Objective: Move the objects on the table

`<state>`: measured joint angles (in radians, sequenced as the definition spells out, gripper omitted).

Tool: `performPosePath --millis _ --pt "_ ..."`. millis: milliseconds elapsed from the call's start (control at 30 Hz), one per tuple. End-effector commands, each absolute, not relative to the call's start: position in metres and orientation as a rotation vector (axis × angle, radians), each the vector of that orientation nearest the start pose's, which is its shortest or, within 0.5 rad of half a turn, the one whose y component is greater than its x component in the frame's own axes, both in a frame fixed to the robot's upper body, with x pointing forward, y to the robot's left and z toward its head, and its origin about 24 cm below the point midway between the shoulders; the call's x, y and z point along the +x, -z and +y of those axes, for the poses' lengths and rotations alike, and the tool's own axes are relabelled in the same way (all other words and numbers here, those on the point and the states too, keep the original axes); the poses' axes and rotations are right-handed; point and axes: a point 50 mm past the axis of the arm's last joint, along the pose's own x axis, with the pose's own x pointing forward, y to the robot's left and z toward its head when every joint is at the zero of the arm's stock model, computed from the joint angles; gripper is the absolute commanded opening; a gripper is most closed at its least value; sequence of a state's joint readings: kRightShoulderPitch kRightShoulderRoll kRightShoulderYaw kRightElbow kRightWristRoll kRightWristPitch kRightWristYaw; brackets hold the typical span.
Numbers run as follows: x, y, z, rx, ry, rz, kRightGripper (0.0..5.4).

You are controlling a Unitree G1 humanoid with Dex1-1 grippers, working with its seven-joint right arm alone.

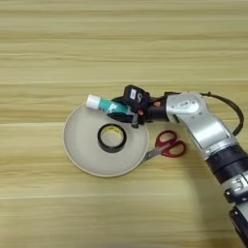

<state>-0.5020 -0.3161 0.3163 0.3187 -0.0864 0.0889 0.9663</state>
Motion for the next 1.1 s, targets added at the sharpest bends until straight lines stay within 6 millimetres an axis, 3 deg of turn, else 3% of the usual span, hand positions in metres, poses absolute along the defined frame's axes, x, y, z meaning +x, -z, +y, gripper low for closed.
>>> performPosePath --millis 33,1000,1100 --pt "0.32 -0.104 -0.09 -0.598 -1.187 0.058 1.67" --pt "0.326 -0.09 -0.084 -0.588 -1.189 0.103 1.67" --pt "0.326 -0.092 -0.084 -0.583 -1.19 0.096 2.35"
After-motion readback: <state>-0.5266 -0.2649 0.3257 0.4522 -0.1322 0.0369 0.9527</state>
